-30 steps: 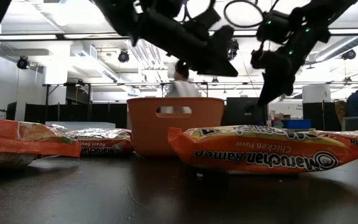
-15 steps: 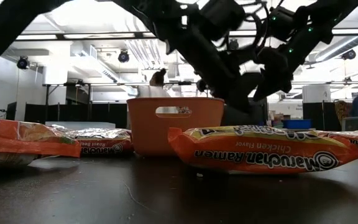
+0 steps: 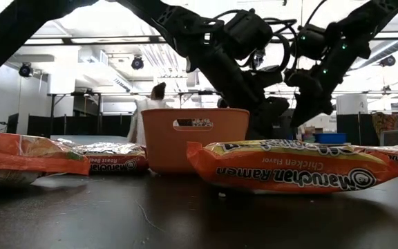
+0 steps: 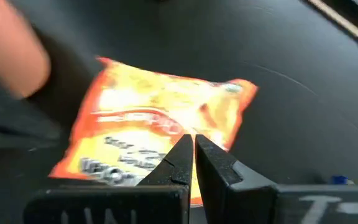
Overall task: Sort Maruchan noodles
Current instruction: Put the orange bag into the white bin
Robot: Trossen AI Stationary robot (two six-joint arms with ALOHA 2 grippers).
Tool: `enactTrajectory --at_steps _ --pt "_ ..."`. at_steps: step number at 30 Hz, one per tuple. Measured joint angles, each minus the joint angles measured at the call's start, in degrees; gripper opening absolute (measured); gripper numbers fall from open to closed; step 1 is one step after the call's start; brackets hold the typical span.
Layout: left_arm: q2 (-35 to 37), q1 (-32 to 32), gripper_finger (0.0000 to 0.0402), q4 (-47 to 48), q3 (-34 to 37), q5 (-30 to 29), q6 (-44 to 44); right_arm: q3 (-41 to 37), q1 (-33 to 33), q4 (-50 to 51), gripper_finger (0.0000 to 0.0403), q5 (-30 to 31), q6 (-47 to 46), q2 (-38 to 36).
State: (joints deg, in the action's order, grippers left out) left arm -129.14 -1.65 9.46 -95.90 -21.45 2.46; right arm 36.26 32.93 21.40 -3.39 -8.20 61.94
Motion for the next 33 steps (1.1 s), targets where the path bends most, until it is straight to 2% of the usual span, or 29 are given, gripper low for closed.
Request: enactTrajectory --at_steps 5,10,14,23,27,33 --pt "0.0 -0.4 0.0 -0.4 0.0 0.0 0.0 -1.3 2.5 -3.6 0.0009 6.3 -1.7 -0.3" --pt "0.0 -0.6 0.0 -0.4 0.0 0.0 0.0 -1.7 4.0 -5.5 0.0012 6.4 -3.9 -0.3" --pt "0.0 -0.7 0.0 -0.4 0.0 0.0 -0.1 -1.8 4.0 -5.5 0.0033 6.0 -5.3 -0.3" --pt "-1.2 -0.9 0.0 -0.1 0.0 -0.5 -0.2 -2.2 4.0 -8.1 0.0149 6.0 -5.3 -0.3" --pt "-1.6 -1.2 0.0 -0.3 0.0 -0.5 -0.2 -2.8 4.0 -9.2 0.0204 4.1 -4.9 -0.3" --pt "-2.1 -1.3 0.0 -0.4 0.0 -0.5 -0.2 -3.2 4.0 -11.2 0.0262 2.8 -4.9 -0.2"
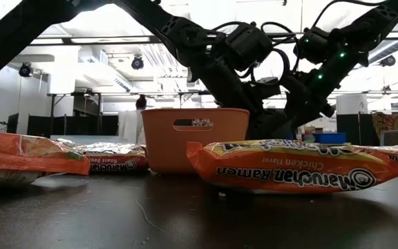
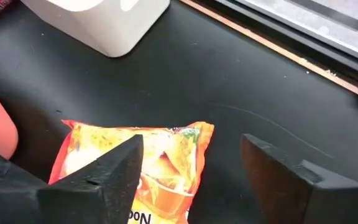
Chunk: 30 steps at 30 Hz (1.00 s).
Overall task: Sort Maruchan noodles
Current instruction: Put the orange bag into the white bin
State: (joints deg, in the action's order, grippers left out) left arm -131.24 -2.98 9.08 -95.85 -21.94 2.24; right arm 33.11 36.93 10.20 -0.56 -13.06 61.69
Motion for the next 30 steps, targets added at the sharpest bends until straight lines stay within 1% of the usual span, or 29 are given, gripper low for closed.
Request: enactTrajectory --at_steps 2,5,12,22,30 --pt "-0.3 -0.1 0.0 -0.1 0.0 0.0 0.0 -0.1 0.0 0.0 0.0274 -0.2 0.0 0.0" --pt "-0.9 -0.2 0.0 -0.1 0.0 0.0 0.0 -0.4 0.4 -0.4 0.0285 -2.3 0.2 0.0" --pt "-1.2 -0.3 0.0 0.0 0.0 0.0 -0.7 -0.9 1.2 -2.4 0.0286 -5.9 0.7 2.0" --pt "-1.2 -0.3 0.0 0.9 0.0 0.0 -0.7 -1.0 3.0 -3.1 0.0288 -5.9 1.2 4.4" --pt "-0.1 0.0 0.0 6.6 -1.2 0.0 -1.3 -1.0 3.1 -3.2 0.0287 -5.9 1.7 4.4"
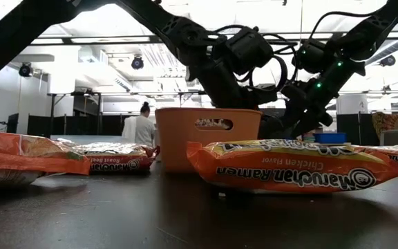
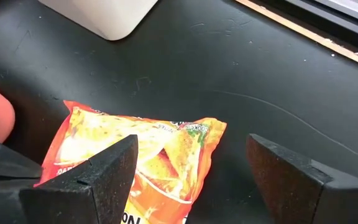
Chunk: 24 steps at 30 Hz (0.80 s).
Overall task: Sort Maruchan noodles
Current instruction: Put the orange bag into the white bin
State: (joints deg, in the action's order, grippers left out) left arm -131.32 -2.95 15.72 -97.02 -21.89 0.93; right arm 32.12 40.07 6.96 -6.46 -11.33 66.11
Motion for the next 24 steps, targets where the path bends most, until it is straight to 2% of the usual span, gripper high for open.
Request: enactTrajectory --at_steps 9,17,24 --pt "0.2 1.1 0.0 10.3 -5.7 0.7 0.0 0.0 0.0 0.0 0.0283 0.0 0.0 0.0" --pt "0.6 2.9 0.0 16.5 -9.5 14.8 2.9 0.0 0.0 0.0 0.0288 0.0 0.8 0.0" --pt "0.6 3.4 0.0 23.2 -9.6 15.6 1.5 0.1 0.0 0.0 0.0284 0.0 0.9 0.0"
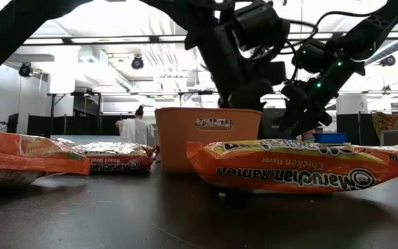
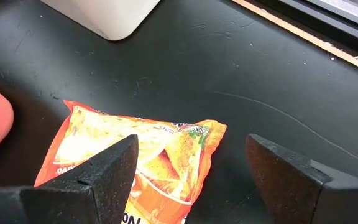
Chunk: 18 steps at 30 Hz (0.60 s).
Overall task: Sort Maruchan noodles
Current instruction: Put the orange bag into the white bin
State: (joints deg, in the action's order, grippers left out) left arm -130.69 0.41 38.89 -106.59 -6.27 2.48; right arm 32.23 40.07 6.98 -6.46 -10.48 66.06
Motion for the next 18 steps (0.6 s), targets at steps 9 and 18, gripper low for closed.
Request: enactTrajectory --at_steps 9,18 --pt "0.5 0.9 0.0 7.1 -0.2 1.0 -1.6 0.1 0.0 0.0 0.0285 0.0 0.0 0.0" --pt "0.5 1.3 0.0 11.9 -3.3 0.8 -0.4 0.1 0.0 0.0 0.029 0.0 0.0 0.0"
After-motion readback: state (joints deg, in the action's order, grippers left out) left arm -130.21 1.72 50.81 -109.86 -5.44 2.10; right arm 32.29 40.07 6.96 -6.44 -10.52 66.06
